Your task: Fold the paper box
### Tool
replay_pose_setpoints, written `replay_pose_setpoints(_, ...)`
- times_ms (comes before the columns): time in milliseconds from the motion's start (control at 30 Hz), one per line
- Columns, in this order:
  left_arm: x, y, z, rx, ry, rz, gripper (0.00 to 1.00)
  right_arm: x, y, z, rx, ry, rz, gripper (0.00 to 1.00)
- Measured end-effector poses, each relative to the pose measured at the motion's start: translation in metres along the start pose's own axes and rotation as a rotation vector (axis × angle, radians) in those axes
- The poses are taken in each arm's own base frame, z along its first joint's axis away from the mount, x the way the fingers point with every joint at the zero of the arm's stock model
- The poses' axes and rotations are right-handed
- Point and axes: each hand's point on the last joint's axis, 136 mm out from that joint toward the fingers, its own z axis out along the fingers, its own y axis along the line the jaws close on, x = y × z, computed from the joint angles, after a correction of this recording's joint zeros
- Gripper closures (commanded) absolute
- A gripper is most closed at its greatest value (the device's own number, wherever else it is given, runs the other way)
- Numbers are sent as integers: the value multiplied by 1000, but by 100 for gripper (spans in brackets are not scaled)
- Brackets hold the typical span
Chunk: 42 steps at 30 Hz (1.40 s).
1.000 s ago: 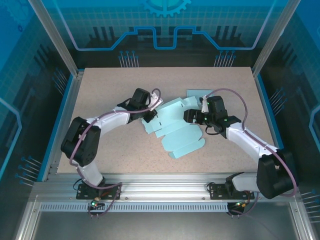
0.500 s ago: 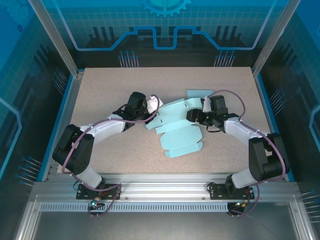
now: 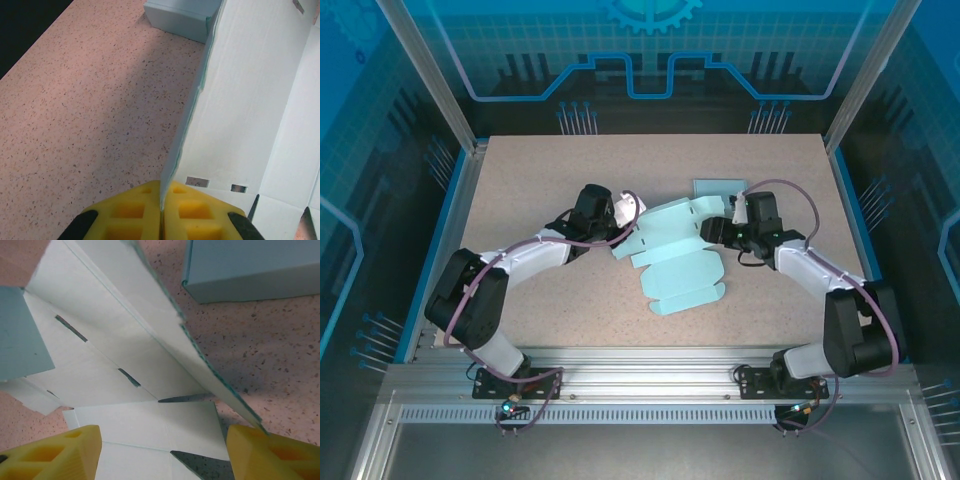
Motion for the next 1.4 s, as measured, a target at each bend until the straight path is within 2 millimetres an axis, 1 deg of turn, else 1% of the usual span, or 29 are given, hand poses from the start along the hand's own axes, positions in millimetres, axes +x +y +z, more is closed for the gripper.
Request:
replay_pose_setpoints(167, 0, 0, 0, -1, -1, 0, 90, 7, -4, 5, 3, 16, 7, 35)
replay_pose_setpoints(200, -1, 0, 0, -1, -3, 0, 91, 8, -5, 7, 3, 21, 9, 35)
replay_pose_setpoints(267, -2, 1, 0, -3, -6, 0, 91, 12, -9, 13, 8, 36, 21, 29)
replay_pose_setpoints(333, -2, 1, 0, -3, -7, 0, 90, 16, -12, 17, 14, 52, 31, 30)
replay_pose_setpoints(433, -2, 1, 0, -5, -9, 0, 91, 20, -15, 22, 19, 70, 39, 36)
replay_pose_setpoints(500, -3, 2, 0, -6, -14, 1, 91, 22, -14, 25, 9, 81, 45, 44)
replay_pose_setpoints(567, -4, 2, 0, -7, -15, 1, 91, 24, -12, 27, -10, 91, 50, 56)
replay_pose_setpoints(600, -4, 2, 0, -7, -15, 1, 91, 25, -11, 27, -16, 96, 55, 59)
replay_pose_setpoints(667, -4, 2, 0, -9, -16, 1, 91, 25, -7, 28, -37, 103, 60, 63)
replay_pose_setpoints(733, -4, 4, 0, -18, -14, -2, 90, 25, -5, 28, -49, 104, 67, 65)
replay_pose_setpoints(800, -3, 6, 0, -33, -7, -9, 91, 23, -2, 27, -63, 103, 69, 64)
replay_pose_setpoints(833, -2, 7, 0, -42, -3, -14, 91, 23, 0, 27, -67, 102, 71, 62)
replay_pose_setpoints(967, -2, 8, 2, -84, 16, -10, 92, 20, 2, 26, -62, 101, 86, 48)
replay_pose_setpoints(1133, -13, 8, 2, -128, -9, 6, 91, 14, 3, 19, -45, 74, 97, 38)
replay_pose_setpoints(1233, -14, 10, 2, -146, -23, -5, 91, 14, 2, 18, -44, 58, 110, 36)
replay_pose_setpoints(1400, -6, 11, 3, -165, -12, -19, 91, 28, -6, 23, -38, 61, 150, 35)
